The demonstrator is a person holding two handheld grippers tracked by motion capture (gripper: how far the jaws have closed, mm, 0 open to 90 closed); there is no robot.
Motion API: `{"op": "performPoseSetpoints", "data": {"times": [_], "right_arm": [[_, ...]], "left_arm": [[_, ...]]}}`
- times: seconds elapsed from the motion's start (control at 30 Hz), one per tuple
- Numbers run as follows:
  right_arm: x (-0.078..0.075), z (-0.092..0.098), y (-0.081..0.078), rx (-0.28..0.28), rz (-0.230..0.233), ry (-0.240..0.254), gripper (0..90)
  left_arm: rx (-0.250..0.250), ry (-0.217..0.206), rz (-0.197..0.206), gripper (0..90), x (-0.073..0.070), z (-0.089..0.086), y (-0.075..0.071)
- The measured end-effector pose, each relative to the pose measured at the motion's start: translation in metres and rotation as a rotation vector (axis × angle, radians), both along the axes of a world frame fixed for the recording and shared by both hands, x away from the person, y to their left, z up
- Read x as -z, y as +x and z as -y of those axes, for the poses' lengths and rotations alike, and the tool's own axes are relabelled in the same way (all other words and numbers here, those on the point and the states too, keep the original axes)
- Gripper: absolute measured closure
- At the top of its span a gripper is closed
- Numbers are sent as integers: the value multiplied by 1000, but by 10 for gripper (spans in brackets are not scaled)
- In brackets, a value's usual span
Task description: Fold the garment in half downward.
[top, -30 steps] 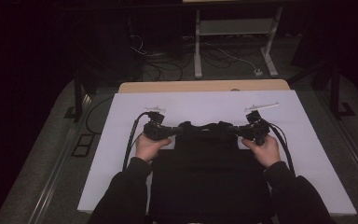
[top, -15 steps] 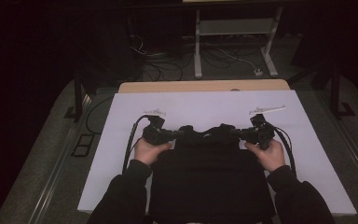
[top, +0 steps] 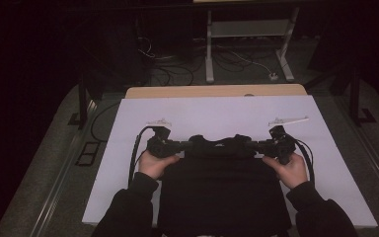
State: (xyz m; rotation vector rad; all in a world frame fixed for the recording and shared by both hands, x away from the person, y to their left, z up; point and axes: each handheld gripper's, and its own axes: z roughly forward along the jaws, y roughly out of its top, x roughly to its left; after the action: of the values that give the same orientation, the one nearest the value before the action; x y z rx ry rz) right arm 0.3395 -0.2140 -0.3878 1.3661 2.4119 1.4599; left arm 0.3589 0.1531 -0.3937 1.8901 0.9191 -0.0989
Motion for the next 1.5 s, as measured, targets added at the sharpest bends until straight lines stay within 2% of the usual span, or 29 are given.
{"op": "performPoseSetpoints", "data": {"times": [0.27,0.5,0.87,1.5], "right_arm": [[-3,-1,-12,-17,9,-6,844],[-2,-3,-18,-33,10,-16,845],[-3,-6,-33,-56,19,-36,844],[5,-10,-55,-122,-26,-62,841]], "left_arm": [[14,-2,2,858,-2,-1,-10],[38,19,-2,859,-1,-1,-19],[49,29,-1,859,0,-2,-35],[90,50,-30,858,7,-2,-54]]}}
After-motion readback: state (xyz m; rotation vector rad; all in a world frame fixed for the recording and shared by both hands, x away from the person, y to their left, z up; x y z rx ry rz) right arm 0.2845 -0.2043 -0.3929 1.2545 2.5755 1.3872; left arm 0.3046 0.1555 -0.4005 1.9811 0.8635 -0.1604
